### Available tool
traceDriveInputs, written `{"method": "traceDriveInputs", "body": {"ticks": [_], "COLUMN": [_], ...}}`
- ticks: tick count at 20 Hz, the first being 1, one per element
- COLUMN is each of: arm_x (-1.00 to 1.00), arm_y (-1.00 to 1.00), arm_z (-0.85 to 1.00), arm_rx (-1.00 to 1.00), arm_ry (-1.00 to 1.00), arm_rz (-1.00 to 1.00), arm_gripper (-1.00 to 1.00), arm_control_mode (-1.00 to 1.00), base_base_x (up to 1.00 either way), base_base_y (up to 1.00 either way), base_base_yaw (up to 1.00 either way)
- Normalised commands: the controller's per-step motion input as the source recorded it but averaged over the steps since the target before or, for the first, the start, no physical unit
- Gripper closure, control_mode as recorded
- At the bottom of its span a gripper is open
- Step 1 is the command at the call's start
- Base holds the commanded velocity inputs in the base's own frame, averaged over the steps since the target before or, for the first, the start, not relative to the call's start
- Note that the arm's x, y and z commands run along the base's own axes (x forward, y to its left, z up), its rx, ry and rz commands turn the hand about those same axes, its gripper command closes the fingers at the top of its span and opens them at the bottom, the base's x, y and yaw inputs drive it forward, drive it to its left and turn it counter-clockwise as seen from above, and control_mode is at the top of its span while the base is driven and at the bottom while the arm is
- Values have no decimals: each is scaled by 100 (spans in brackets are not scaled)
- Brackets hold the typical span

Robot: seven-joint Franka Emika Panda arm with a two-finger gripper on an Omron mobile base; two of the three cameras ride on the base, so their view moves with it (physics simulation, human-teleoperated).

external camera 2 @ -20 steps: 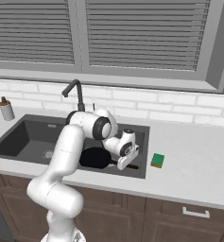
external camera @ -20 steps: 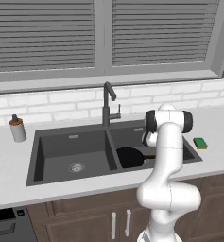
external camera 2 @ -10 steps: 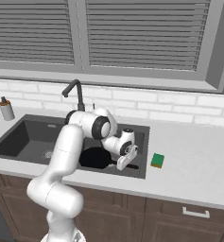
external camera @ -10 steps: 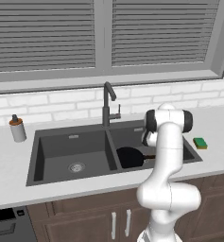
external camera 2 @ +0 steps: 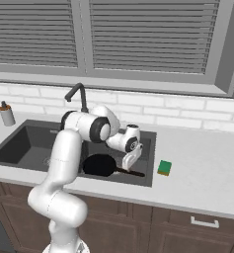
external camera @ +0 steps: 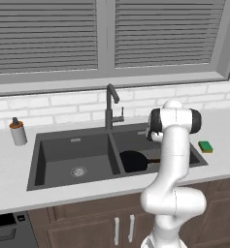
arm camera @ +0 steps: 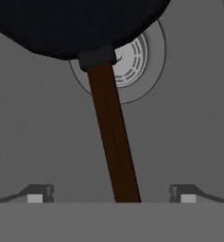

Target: Pick the pan and sponge and place them into the sink. Then turn on the water.

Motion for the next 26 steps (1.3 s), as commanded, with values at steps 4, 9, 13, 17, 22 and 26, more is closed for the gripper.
{"method": "traceDriveInputs", "body": {"ticks": [4, 9, 13, 17, 22, 26], "arm_x": [-23, -33, -43, -39, -11, 0], "arm_y": [-5, -1, -2, -4, -1, 0], "arm_z": [82, 79, 72, 49, 2, 0], "arm_rx": [1, 1, 0, 0, 0, 0], "arm_ry": [1, 0, 0, 4, 0, 0], "arm_rz": [0, 0, 0, 0, 0, 0], "arm_gripper": [-100, -100, -100, -100, -100, -100], "arm_control_mode": [-100, -100, -100, -100, -100, -100], "base_base_x": [0, 0, 0, 0, 0, 0], "base_base_y": [0, 0, 0, 0, 0, 0], "base_base_yaw": [0, 0, 0, 0, 0, 0]}}
